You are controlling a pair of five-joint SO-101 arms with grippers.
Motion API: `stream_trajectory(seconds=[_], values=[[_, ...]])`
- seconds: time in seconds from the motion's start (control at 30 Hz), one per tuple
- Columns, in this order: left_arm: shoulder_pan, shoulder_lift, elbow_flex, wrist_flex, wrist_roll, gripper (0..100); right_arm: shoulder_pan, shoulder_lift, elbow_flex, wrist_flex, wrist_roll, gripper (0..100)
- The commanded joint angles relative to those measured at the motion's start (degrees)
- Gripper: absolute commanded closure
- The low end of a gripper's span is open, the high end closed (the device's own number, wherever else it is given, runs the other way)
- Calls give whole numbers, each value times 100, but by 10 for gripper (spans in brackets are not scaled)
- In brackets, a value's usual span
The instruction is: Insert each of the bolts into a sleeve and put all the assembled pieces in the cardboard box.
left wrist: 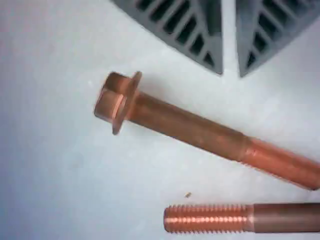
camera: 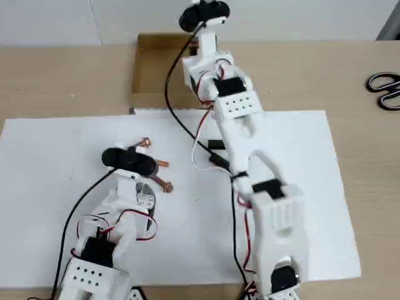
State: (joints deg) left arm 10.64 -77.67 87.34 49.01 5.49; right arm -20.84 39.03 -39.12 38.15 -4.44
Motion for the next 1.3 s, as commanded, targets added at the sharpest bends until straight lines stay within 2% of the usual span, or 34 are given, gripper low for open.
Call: stream_trajectory(seconds=[0.0, 0.13, 0.3, 0.57, 0.67, 0.83, 1.0, 1.17, 1.27], values=[[-35, -26, -31, -141, -26, 994, 31, 752, -1451, -136, 0, 992], [-35, -26, -31, -141, -26, 994, 31, 1534, -2312, -40, 141, 980], [-35, -26, -31, -141, -26, 994, -119, 2009, -3051, 532, 519, 850], [-35, -26, -31, -141, -26, 994, -145, 2123, -3886, 1279, 527, 848], [-35, -26, -31, -141, -18, 994, -145, 2123, -4422, 2088, 527, 848], [-35, -26, -31, -141, -9, 994, -215, 2123, -5785, 4347, 527, 848], [-35, -26, -31, -141, -9, 994, -268, 1701, -5723, 6123, 501, 848], [-35, -26, -31, -141, 0, 994, -286, 1200, -5099, 6176, 492, 848], [-35, -26, -31, -132, 0, 994, -391, 778, -4246, 6185, 264, 848]])
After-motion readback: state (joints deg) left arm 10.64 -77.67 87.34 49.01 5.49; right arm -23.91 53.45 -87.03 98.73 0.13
